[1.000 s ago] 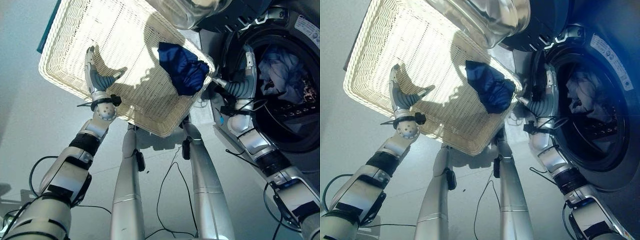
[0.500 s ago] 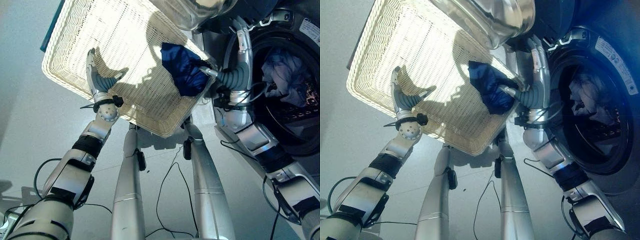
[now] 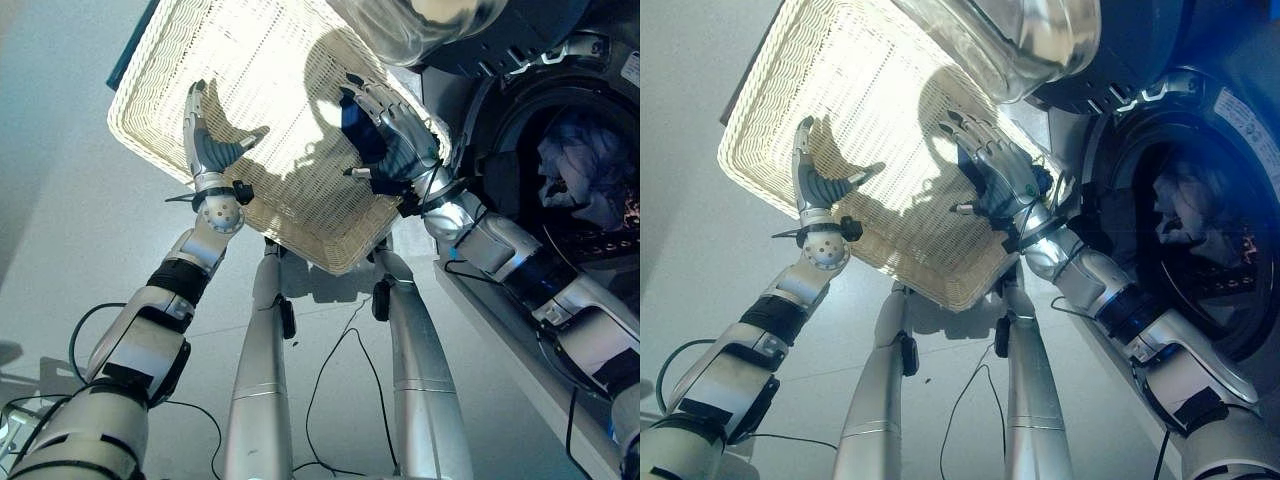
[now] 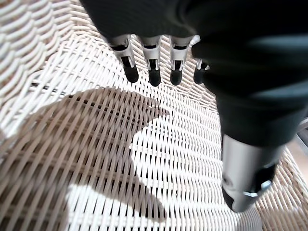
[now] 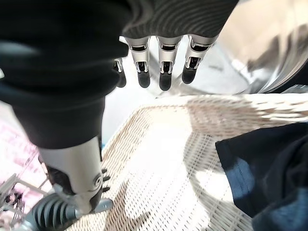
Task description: Put the clothes into the washing machine.
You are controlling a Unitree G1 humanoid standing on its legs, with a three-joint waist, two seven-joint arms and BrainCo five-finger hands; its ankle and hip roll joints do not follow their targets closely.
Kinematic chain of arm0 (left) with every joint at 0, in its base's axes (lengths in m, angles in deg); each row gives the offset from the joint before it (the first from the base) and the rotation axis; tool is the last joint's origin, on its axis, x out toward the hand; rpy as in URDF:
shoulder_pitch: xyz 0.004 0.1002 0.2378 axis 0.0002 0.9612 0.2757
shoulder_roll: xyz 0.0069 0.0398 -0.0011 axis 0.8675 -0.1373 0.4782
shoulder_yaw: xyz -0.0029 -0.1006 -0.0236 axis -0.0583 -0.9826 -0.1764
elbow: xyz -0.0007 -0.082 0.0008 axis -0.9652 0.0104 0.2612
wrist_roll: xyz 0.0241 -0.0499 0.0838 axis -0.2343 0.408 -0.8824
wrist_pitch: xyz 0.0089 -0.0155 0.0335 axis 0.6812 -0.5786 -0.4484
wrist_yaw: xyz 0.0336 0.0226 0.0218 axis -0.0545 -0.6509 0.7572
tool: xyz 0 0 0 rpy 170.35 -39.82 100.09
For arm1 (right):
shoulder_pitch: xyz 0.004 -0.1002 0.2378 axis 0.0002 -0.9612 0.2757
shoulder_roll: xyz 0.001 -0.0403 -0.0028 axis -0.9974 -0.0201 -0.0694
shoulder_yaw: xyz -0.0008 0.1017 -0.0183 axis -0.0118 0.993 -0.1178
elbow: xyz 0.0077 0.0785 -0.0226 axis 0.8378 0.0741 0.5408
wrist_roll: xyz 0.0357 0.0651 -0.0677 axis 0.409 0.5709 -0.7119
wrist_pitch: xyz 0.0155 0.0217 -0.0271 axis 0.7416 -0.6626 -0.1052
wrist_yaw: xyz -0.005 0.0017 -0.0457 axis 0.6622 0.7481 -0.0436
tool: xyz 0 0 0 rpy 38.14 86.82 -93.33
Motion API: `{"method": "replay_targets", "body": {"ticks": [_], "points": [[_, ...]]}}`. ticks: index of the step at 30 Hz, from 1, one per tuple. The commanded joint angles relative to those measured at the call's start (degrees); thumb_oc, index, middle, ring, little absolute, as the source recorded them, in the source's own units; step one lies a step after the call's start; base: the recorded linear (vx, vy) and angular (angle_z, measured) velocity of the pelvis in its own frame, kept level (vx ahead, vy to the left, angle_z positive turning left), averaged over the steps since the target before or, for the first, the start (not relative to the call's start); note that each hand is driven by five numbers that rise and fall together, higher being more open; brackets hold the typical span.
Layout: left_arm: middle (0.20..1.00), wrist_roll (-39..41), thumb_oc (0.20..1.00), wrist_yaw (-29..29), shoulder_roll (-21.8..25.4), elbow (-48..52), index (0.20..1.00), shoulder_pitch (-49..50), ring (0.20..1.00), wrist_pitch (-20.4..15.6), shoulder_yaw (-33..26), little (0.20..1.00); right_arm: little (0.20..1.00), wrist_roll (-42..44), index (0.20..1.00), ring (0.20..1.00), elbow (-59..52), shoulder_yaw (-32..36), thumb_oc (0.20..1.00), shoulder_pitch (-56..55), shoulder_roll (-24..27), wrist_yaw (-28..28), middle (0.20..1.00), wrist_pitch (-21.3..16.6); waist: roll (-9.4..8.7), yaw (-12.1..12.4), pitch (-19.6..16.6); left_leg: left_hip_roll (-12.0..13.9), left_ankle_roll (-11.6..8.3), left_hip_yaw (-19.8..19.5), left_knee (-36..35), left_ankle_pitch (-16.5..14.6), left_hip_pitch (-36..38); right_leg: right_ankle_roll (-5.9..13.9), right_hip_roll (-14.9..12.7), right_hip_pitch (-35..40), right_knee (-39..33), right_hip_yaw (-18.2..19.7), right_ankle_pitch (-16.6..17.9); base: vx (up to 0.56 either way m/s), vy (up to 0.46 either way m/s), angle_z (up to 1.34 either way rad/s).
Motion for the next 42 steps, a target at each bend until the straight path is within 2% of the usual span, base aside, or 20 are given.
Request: {"method": "replay_targets", "body": {"ticks": [1,5,8,13,16,17,23,32,33,34,42], "points": [[1.000,1.87,1.000,-0.03,1.16,-1.93,1.000,-3.14,1.000,-0.32,-0.26,1.000,1.000,0.59,1.000,1.000,1.41,-2.55,1.000,1.83,1.11,-0.23,1.000,2.68,0.92,-0.94,-0.30,-3.12,-1.30,1.16,9.05,-7.03,-1.78,7.07,1.44,5.56,-14.88,-2.72,10.53,0.01,-0.019,0.06],[1.000,3.96,1.000,0.34,1.15,-4.70,1.000,-5.20,1.000,0.40,0.97,1.000,1.000,1.86,1.000,1.000,9.04,-6.11,1.000,4.47,0.32,0.19,1.000,5.23,1.04,-0.55,-0.30,-3.34,-1.24,0.94,9.18,-7.06,-2.12,6.90,1.31,5.23,-14.75,-3.12,10.54,0.02,-0.019,0.04],[1.000,4.61,1.000,0.31,0.57,-7.05,1.000,-6.56,1.000,-0.33,1.72,1.000,1.000,1.82,1.000,1.000,14.93,-7.55,1.000,6.42,-1.20,-0.88,1.000,7.54,1.25,-0.26,-0.30,-3.44,-1.21,0.82,9.34,-7.04,-2.39,6.75,1.34,4.82,-14.33,-3.24,10.50,0.00,0.000,0.00],[1.000,5.27,1.000,0.59,-0.10,-9.00,1.000,-8.72,1.000,-1.18,3.24,1.000,1.000,-0.80,1.000,1.000,24.95,-9.43,1.000,8.94,-2.96,-0.92,1.000,10.84,1.92,0.32,-0.30,-3.90,-0.85,0.42,9.43,-7.12,-2.88,6.63,1.32,4.30,-14.25,-3.34,10.60,0.01,-0.006,0.02],[1.000,5.60,1.000,0.73,-0.32,-9.51,1.000,-9.23,1.000,-1.95,3.94,1.000,1.000,-3.11,1.000,1.000,30.10,-10.82,1.000,10.15,-3.47,-2.66,1.000,13.13,2.25,0.66,-0.30,-4.17,-0.71,0.34,9.54,-7.10,-3.03,6.58,1.29,4.13,-14.27,-3.46,10.83,0.02,-0.002,0.04],[1.000,5.73,1.000,0.52,-0.58,-9.40,1.000,-9.36,1.000,-1.95,4.26,1.000,1.000,-4.70,1.000,1.000,31.58,-11.08,1.000,10.33,-3.75,-4.17,1.000,15.15,2.35,0.73,-0.30,-4.21,-0.67,0.33,9.58,-7.01,-3.09,6.54,1.28,4.05,-14.23,-3.51,10.90,0.00,0.000,0.00],[1.000,5.22,1.000,0.32,-1.19,-8.78,1.000,-9.24,1.000,-2.72,4.52,1.000,1.000,-9.39,1.000,1.000,37.06,-11.32,1.000,9.94,-4.19,-6.53,1.000,13.86,2.54,1.00,-0.30,-4.31,-0.34,0.39,9.78,-6.96,-3.38,6.43,1.41,3.77,-13.90,-3.43,10.95,0.01,0.002,0.01],[1.000,4.92,1.000,-0.50,-1.04,-7.63,1.000,-8.06,1.000,-3.00,4.50,1.000,1.000,-13.98,1.000,1.000,38.50,-12.07,1.000,7.08,-3.98,-11.28,1.000,14.75,2.30,0.91,-0.30,-4.24,-0.21,0.21,9.96,-6.88,-3.96,6.19,1.69,3.10,-13.38,-3.30,10.85,0.00,0.000,0.00],[1.000,4.96,1.000,-0.55,-1.03,-7.71,1.000,-8.05,1.000,-3.04,4.48,1.000,0.736,-14.67,0.736,0.736,38.66,-12.12,0.736,6.90,-4.08,-11.44,0.736,14.77,2.30,0.87,-0.30,-4.19,-0.22,0.25,9.96,-6.88,-3.97,6.17,1.69,3.06,-13.35,-3.29,10.84,0.00,0.000,0.00],[1.000,5.11,1.000,-0.58,-0.97,-7.73,1.000,-7.95,1.000,-3.07,4.41,1.000,0.200,-15.51,0.200,0.200,38.70,-12.14,0.200,6.61,-4.11,-11.77,0.200,14.84,2.30,0.79,-0.30,-4.25,-0.15,0.30,10.01,-6.92,-3.87,6.13,1.75,3.07,-13.32,-3.21,10.87,0.00,0.000,0.00],[1.000,4.80,1.000,-0.22,-0.78,-8.04,1.000,-7.50,1.000,-3.81,3.47,1.000,0.200,-17.68,0.200,0.200,39.38,-11.77,0.200,6.14,-3.74,-12.58,0.200,15.31,2.03,0.65,-0.30,-4.11,-0.16,0.24,10.38,-6.89,-3.82,6.07,1.86,3.22,-13.20,-2.84,10.91,0.00,0.000,0.00]]}}
